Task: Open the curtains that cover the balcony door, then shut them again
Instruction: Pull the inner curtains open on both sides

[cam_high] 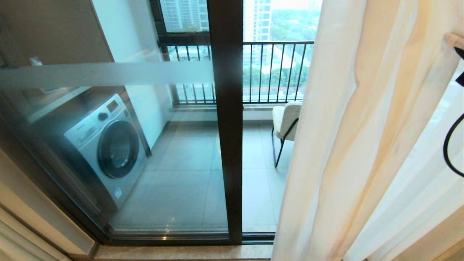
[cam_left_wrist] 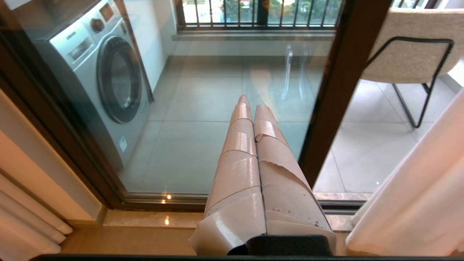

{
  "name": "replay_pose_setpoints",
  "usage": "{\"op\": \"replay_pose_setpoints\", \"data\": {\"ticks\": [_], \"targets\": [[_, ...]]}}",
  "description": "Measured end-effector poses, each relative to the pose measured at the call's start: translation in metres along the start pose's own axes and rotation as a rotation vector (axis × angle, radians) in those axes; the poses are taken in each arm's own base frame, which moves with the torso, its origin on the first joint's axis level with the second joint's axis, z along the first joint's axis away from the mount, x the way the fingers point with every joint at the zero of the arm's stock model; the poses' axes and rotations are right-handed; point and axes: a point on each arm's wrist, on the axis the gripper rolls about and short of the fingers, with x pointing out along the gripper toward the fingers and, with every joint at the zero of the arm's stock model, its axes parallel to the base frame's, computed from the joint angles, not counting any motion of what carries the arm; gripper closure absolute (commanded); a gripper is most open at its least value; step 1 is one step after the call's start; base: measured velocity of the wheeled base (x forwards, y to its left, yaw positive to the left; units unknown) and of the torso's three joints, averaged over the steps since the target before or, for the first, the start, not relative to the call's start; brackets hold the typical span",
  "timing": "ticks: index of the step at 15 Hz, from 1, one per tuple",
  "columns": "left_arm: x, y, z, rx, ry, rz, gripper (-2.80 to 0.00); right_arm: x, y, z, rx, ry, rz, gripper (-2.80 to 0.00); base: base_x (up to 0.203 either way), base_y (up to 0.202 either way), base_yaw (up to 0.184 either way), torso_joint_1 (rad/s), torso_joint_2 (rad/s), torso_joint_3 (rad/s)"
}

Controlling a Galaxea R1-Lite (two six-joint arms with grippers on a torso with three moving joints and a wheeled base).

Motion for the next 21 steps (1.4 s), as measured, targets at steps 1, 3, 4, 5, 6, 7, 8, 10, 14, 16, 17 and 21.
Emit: {"op": "replay_pose_setpoints", "data": {"ticks": [1,3,4,5,6,7,8,10,14,16,17,21], "targets": [[0.0,0.0,0.0,0.0,0.0,0.0,0.0,0.0,0.0,0.0,0.0,0.0,0.0,0.0,0.0,-0.186,0.0,0.002,0.0,0.002],[0.0,0.0,0.0,0.0,0.0,-0.001,0.0,-0.0001,-0.0005,-0.0003,-0.001,0.001,-0.002,0.0,0.0,-0.188,-0.001,0.003,0.0,0.003],[0.0,0.0,0.0,0.0,0.0,-0.001,0.0,-0.0001,-0.0005,-0.0003,-0.001,0.001,-0.002,0.0,0.0,-0.185,-0.002,0.002,0.0,-0.001],[0.0,0.0,0.0,0.0,0.0,-0.001,0.0,0.0,-0.0005,-0.0002,-0.001,0.0,-0.001,0.0,0.0,-0.182,0.0,0.006,0.0,0.002],[0.0,0.0,0.0,0.0,0.0,-0.001,0.0,0.0001,-0.0006,0.0001,-0.001,-0.001,-0.002,0.0,0.0,-0.19,0.001,0.005,0.0,0.001],[0.0,0.0,0.0,0.0,0.0,-0.001,0.0,0.0001,-0.0007,0.0,-0.001,0.0,-0.002,0.0,0.0,-0.187,-0.001,0.007,0.0,-0.002],[0.0,0.0,0.0,0.0,0.0,0.0,0.0,0.0,-0.0009,-0.0001,-0.001,0.001,-0.003,0.0,0.0,-0.194,-0.008,-0.001,0.01,0.007],[0.0,0.0,0.0,0.0,0.0,0.0,0.0,0.0001,-0.0011,0.0003,-0.001,-0.001,-0.003,0.0,0.0,-0.184,0.001,0.003,0.0,0.003],[0.0,0.0,0.0,0.0,0.0,-0.001,0.0,0.0003,-0.002,0.0014,-0.004,-0.005,-0.006,0.0,0.0,-0.185,0.001,0.003,0.0,0.002],[0.0,0.0,-0.0001,0.0,0.001,-0.001,0.0,-0.0001,-0.0027,0.0014,-0.006,-0.004,-0.008,0.0,0.0,-0.184,-0.001,0.002,0.0,0.004],[0.0,0.0,-0.0001,0.001,0.001,-0.001,0.0,-0.0001,-0.0028,0.0015,-0.005,-0.004,-0.009,0.0,0.0,-0.188,-0.006,0.002,0.0,0.002],[0.0,0.0,-0.0001,0.002,0.001,0.0,0.0,-0.0003,-0.0029,0.0021,-0.005,-0.006,-0.01,0.0,0.0,-0.183,-0.001,0.0,0.0,0.002]]}}
